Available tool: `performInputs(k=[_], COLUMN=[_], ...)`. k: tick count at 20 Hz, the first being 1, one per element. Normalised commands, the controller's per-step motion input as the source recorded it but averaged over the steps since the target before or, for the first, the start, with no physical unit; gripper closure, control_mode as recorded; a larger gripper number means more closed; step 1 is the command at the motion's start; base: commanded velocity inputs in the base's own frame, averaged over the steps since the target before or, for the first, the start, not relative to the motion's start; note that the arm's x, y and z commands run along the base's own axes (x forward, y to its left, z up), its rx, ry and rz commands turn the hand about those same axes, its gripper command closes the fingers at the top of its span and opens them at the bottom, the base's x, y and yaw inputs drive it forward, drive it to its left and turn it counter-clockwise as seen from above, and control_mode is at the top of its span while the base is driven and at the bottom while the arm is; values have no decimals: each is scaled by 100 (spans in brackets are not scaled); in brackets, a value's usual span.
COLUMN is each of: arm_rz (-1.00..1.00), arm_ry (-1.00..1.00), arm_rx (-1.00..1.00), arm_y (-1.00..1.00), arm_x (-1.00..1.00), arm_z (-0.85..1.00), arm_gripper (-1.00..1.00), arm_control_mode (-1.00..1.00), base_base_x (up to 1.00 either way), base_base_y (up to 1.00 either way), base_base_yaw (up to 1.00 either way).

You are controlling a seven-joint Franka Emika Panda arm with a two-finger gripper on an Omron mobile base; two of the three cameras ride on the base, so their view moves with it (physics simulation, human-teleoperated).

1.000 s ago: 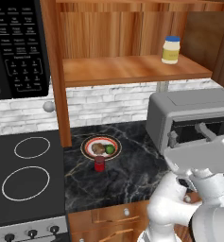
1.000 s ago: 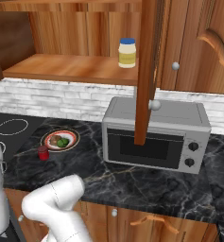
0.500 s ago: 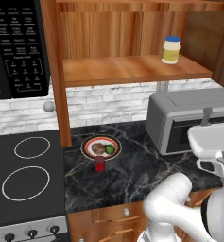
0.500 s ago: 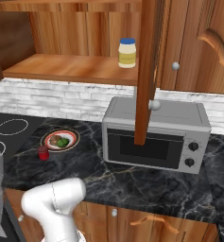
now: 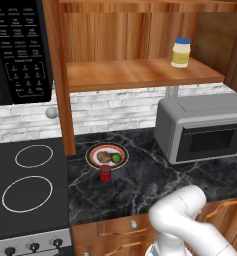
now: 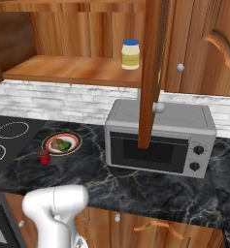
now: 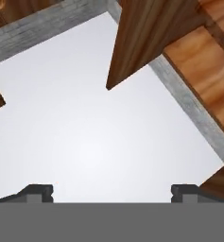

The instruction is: Pick the avocado and bread from the counter and place them on the plate. Then pick the jam from the cabinet and place it next to the plate. Lastly close the cabinet door.

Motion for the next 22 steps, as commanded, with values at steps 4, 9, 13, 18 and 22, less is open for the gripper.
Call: performInputs(k=[4, 9, 13, 18, 22], arm_rz=[-10, -12, -17, -20, -19], arm_ry=[-17, -7, -6, -3, -1], arm_rx=[19, 9, 0, -2, -12], arm_y=[-88, -91, -100, -96, -77], arm_x=[-4, 0, 0, 0, 0], arm_z=[23, 0, -14, -47, -74], arm_gripper=[-100, -100, -100, -100, -100], arm_control_mode=[-100, -100, -100, -100, -100], base_base_x=[0, 0, 0, 0, 0], base_base_y=[0, 0, 0, 0, 0], base_base_yaw=[0, 0, 0, 0, 0])
